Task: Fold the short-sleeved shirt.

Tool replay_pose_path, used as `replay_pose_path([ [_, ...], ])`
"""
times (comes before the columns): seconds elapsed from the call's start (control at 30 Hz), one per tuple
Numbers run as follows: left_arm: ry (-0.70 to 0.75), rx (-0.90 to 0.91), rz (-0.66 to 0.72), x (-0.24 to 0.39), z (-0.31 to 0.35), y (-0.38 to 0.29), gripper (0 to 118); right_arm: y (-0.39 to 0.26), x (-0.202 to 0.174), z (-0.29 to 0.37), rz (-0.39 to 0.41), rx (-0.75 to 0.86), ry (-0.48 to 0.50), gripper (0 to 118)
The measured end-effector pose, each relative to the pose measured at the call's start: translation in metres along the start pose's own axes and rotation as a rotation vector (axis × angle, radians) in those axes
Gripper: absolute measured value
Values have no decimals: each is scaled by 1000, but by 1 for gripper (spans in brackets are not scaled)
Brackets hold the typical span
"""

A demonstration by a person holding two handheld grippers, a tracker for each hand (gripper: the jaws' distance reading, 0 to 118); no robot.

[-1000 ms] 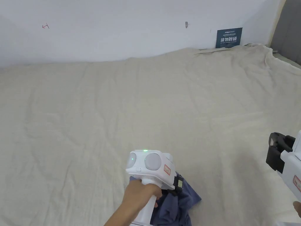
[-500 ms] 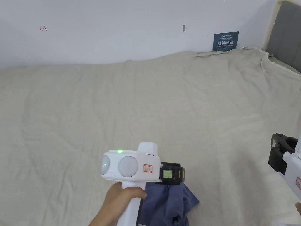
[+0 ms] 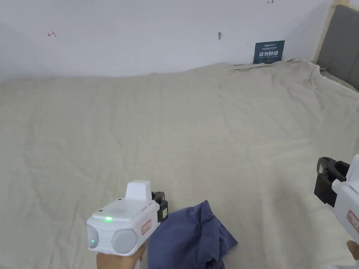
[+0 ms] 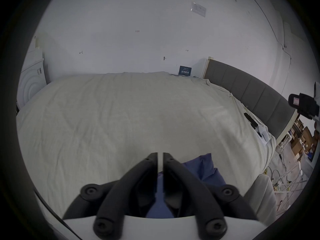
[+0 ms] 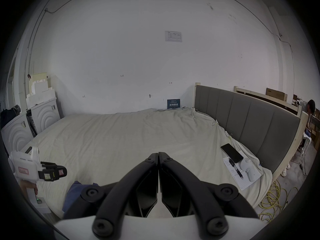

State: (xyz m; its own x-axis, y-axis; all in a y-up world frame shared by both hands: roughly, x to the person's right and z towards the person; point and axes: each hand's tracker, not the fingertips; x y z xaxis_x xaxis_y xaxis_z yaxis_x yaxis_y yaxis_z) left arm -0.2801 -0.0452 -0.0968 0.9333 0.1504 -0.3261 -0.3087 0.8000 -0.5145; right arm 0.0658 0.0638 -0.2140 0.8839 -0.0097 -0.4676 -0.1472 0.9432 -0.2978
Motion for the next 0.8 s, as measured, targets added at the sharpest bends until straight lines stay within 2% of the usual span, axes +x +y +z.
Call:
replay_pose_path([
  [0.03, 5, 3, -3, 3, 0, -4, 0, 0, 0, 0, 0, 0, 0, 0],
  [0.33, -31, -89, -33, 33, -26, -47, 0, -4, 8, 1, -7, -13, -11, 0],
  [0.47, -67, -125, -99, 62, -38, -63, 0, -5, 14, 2, -7, -17, -18, 0],
  [0.8, -66, -126, -152, 105, -66, -81, 0, -10, 26, 2, -6, -34, -36, 0],
])
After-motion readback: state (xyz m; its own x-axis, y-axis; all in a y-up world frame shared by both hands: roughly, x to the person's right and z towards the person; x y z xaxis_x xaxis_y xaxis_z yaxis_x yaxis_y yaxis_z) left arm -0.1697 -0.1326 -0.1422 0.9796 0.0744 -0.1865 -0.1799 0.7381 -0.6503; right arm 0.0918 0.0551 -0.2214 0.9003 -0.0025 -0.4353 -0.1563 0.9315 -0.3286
